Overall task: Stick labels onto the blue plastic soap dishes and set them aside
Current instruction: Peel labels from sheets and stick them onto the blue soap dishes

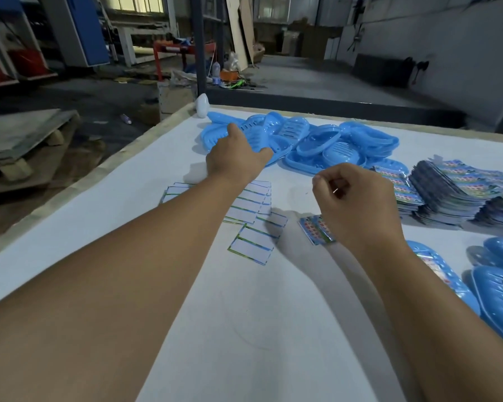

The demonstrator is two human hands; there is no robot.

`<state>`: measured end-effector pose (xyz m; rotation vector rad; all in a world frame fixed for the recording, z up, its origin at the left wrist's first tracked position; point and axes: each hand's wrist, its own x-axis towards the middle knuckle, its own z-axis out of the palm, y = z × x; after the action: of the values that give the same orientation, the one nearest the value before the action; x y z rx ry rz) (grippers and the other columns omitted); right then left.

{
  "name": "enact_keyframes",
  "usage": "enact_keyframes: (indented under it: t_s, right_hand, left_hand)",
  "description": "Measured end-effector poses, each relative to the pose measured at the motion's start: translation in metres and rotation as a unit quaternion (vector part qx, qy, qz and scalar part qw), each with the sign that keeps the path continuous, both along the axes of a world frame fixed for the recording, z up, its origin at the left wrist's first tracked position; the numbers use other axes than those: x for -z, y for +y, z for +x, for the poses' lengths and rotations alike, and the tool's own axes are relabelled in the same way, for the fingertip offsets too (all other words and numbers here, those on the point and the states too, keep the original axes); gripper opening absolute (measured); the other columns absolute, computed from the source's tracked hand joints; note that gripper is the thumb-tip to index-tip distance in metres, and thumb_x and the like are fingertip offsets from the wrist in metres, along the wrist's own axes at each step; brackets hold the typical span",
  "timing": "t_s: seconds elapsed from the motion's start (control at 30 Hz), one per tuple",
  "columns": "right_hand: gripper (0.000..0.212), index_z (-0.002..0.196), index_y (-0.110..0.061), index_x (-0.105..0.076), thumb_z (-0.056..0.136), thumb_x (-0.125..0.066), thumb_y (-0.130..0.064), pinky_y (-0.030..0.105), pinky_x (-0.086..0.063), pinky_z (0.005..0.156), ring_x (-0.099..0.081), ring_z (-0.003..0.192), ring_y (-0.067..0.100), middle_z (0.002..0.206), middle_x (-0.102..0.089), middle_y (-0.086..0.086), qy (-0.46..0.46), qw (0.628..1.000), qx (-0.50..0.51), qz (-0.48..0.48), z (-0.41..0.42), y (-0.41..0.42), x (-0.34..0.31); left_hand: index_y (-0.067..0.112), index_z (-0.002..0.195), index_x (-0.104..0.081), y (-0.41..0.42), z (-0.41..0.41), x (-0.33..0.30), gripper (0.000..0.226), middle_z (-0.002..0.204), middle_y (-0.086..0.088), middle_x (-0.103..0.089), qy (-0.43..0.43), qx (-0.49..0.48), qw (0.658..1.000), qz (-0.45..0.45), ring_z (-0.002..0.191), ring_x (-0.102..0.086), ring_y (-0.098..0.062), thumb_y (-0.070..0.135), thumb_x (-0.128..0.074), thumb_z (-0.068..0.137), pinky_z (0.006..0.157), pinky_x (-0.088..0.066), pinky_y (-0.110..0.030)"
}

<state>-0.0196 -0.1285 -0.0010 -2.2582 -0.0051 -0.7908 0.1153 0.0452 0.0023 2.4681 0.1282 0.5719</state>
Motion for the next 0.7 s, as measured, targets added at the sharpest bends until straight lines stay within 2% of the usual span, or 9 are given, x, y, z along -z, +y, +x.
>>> enact_keyframes:
  t_s: [0.1,0.2,0.27,0.4,0.5,0.57,0.7]
  right_hand:
    - [0.012,0.082,-0.026,-0.071,0.089,-0.062,-0.031,0.022,-0.048,0.066,-0.063,0.071,0.002,0.071,-0.067,-0.021,0.002,1.0,0.01,0.006,0.0,-0.002,-0.002]
    - [0.01,0.085,-0.029,-0.07,0.09,-0.061,-0.028,0.02,-0.047,0.069,-0.064,0.075,0.002,0.076,-0.068,-0.021,-0.006,0.999,0.018,0.038,0.0,-0.003,-0.006]
    - [0.012,0.094,-0.028,-0.071,0.092,-0.059,-0.026,0.025,-0.049,0.074,-0.065,0.08,0.005,0.084,-0.07,-0.019,0.001,0.998,0.028,0.056,0.001,-0.006,-0.008]
    - [0.03,0.123,-0.022,-0.065,0.095,-0.055,-0.024,0.025,-0.035,0.077,-0.057,0.092,0.014,0.094,-0.065,-0.016,0.117,0.991,0.053,-0.02,0.002,-0.018,-0.005]
    - [0.039,0.134,-0.023,-0.059,0.096,-0.056,-0.025,0.028,-0.035,0.081,-0.057,0.108,0.021,0.122,-0.066,-0.004,0.201,0.974,0.058,-0.088,-0.001,-0.023,-0.002]
    - [0.046,0.138,-0.024,-0.056,0.093,-0.06,-0.032,0.031,-0.038,0.083,-0.057,0.12,0.024,0.13,-0.063,-0.002,0.227,0.965,0.061,-0.121,-0.004,-0.025,-0.002]
    - [0.075,0.142,-0.029,-0.051,0.077,-0.07,-0.061,0.035,-0.047,0.089,-0.057,0.121,0.026,0.129,-0.062,-0.002,0.283,0.945,0.05,-0.157,-0.008,-0.026,-0.002]
  left_hand:
    - [0.02,0.116,-0.045,0.001,-0.021,-0.01,0.055,0.099,0.003,-0.057,-0.046,0.058,0.997,-0.025,0.094,-0.06,-0.023,0.054,-0.068,0.079,0.071,-0.045,-0.034]
    - [0.031,0.115,-0.043,0.003,-0.054,-0.017,0.054,0.104,0.007,-0.056,-0.025,0.16,0.985,-0.057,0.1,-0.058,-0.016,0.054,-0.068,0.073,0.079,-0.049,-0.035]
    - [0.038,0.115,-0.042,0.006,-0.077,-0.017,0.057,0.109,0.008,-0.058,-0.013,0.204,0.978,-0.052,0.103,-0.057,-0.013,0.055,-0.067,0.067,0.082,-0.048,-0.033]
    - [0.046,0.113,-0.041,0.014,-0.111,-0.021,0.061,0.108,0.012,-0.063,0.011,0.257,0.966,-0.034,0.098,-0.059,0.0,0.053,-0.069,0.06,0.075,-0.045,-0.02]
    - [0.052,0.111,-0.041,0.022,-0.122,-0.022,0.061,0.104,0.022,-0.061,0.052,0.286,0.956,-0.04,0.085,-0.061,0.011,0.049,-0.073,0.058,0.068,-0.043,-0.015]
    - [0.055,0.11,-0.043,0.025,-0.125,-0.018,0.063,0.105,0.023,-0.061,0.071,0.306,0.948,-0.043,0.083,-0.058,0.017,0.046,-0.076,0.057,0.068,-0.044,-0.015]
    - [0.057,0.111,-0.044,0.026,-0.123,-0.012,0.067,0.107,0.025,-0.061,0.089,0.32,0.943,-0.029,0.085,-0.058,0.018,0.049,-0.075,0.052,0.07,-0.048,-0.017]
